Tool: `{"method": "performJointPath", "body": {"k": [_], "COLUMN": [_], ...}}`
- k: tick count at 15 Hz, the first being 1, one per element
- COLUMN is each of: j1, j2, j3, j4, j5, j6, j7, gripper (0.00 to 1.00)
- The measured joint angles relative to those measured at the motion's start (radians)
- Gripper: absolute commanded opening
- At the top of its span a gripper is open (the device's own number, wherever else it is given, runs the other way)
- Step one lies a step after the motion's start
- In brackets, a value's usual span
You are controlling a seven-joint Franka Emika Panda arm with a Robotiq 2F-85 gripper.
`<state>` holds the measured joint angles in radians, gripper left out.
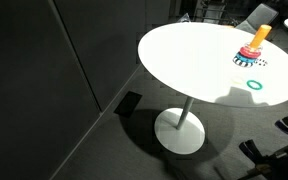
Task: Put the light green ring on the orange rod
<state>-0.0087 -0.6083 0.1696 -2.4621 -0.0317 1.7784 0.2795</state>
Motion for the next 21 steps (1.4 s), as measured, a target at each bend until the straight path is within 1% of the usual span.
{"method": "performJointPath", "body": {"k": [5,10,17,21], "j1": [-0.009,-0.015,-0.023,-0.035], "j2": [0.051,0.132,0.320,0.431], "j3": [-0.042,-0.100,-0.201,-0.232], "j4": [-0.044,-0.076,-0.073,-0.042], "j5": [0.000,0.000,0.003,0.002], "j6": [0.168,0.336,0.469,0.542], "j7": [-0.003,-0.033,-0.167,-0.250], "gripper": [1.00,1.00,1.00,1.00]}}
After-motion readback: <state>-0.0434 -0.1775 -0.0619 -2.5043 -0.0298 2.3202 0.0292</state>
